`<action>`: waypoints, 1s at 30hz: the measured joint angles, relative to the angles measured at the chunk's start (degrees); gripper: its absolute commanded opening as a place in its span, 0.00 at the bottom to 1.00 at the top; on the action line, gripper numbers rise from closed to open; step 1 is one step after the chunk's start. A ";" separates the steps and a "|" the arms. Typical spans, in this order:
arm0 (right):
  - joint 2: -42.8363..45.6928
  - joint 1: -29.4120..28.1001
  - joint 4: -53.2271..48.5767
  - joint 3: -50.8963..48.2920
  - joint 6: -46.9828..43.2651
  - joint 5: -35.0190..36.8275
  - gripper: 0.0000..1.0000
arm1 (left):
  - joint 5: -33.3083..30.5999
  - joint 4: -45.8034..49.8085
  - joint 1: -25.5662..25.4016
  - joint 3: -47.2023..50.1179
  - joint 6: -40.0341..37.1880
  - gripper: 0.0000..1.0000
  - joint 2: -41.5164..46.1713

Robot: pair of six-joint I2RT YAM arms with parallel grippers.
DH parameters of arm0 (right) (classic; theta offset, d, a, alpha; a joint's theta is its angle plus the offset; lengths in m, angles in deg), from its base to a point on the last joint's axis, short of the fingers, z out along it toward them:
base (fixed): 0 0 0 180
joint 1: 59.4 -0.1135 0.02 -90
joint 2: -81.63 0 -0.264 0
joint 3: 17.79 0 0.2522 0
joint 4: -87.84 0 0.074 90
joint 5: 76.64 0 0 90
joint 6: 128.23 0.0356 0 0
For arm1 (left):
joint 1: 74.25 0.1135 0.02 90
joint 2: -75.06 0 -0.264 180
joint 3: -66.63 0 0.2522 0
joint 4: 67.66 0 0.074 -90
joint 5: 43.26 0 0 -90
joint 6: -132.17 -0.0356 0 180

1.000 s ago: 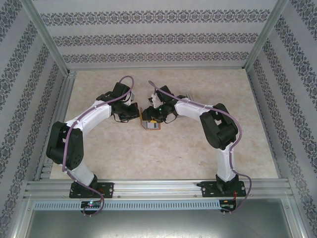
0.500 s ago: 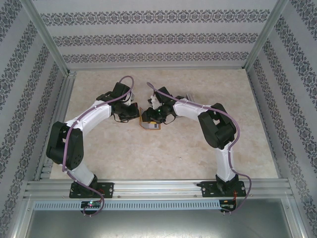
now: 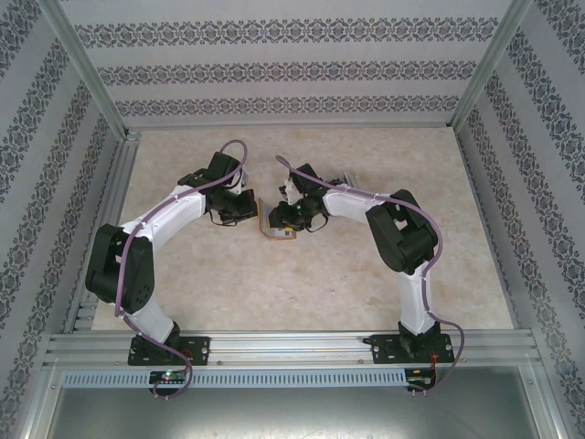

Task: Put the credit cards into the card holder
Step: Flip over the card slot on the card holder.

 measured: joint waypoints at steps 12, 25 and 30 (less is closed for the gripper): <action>-0.90 0.00 1.22 0.44 0.94 0.07 0.10 | 0.00 0.00 0.00 0.00 0.15 0.00 0.00; -4.11 -0.55 1.09 4.33 0.96 -0.09 0.11 | 1.20 -0.13 0.00 0.00 0.44 0.00 -0.46; -5.64 -0.81 1.16 5.99 0.94 -1.07 0.13 | 2.47 -0.90 0.00 -0.02 1.60 0.00 -0.63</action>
